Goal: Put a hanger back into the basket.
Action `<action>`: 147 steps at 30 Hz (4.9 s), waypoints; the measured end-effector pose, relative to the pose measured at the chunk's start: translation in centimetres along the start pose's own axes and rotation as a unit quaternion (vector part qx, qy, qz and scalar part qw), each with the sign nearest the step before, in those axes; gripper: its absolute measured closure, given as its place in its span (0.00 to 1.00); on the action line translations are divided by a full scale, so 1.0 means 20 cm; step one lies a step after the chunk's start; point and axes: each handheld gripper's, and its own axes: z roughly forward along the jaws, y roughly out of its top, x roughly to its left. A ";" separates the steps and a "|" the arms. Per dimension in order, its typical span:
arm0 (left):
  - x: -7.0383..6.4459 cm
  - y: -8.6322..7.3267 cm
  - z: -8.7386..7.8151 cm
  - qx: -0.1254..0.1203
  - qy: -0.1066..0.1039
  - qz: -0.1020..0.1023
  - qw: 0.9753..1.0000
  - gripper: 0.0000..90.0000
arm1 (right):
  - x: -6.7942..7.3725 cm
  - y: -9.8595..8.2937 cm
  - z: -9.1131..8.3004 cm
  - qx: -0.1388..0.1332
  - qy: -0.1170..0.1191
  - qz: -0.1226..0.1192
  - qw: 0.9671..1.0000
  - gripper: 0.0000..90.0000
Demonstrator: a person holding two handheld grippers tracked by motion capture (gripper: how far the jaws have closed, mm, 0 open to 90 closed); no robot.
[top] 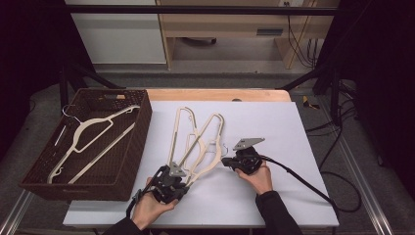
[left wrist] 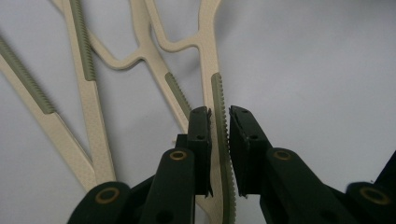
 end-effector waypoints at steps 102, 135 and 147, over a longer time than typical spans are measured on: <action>0.37 0.29 -0.97 -0.215 0.054 0.055 0.974 0.95 | 0.01 -0.22 -0.67 -0.178 -0.100 0.034 0.978 0.06; 1.13 -0.09 -1.11 -0.217 0.105 -0.078 0.967 0.95 | 0.00 -0.24 -0.67 -0.171 -0.107 0.039 0.979 0.03; 1.25 -0.19 -1.07 -0.193 0.121 -0.100 0.969 0.95 | -0.01 -0.24 -0.67 -0.171 -0.108 0.038 0.979 0.03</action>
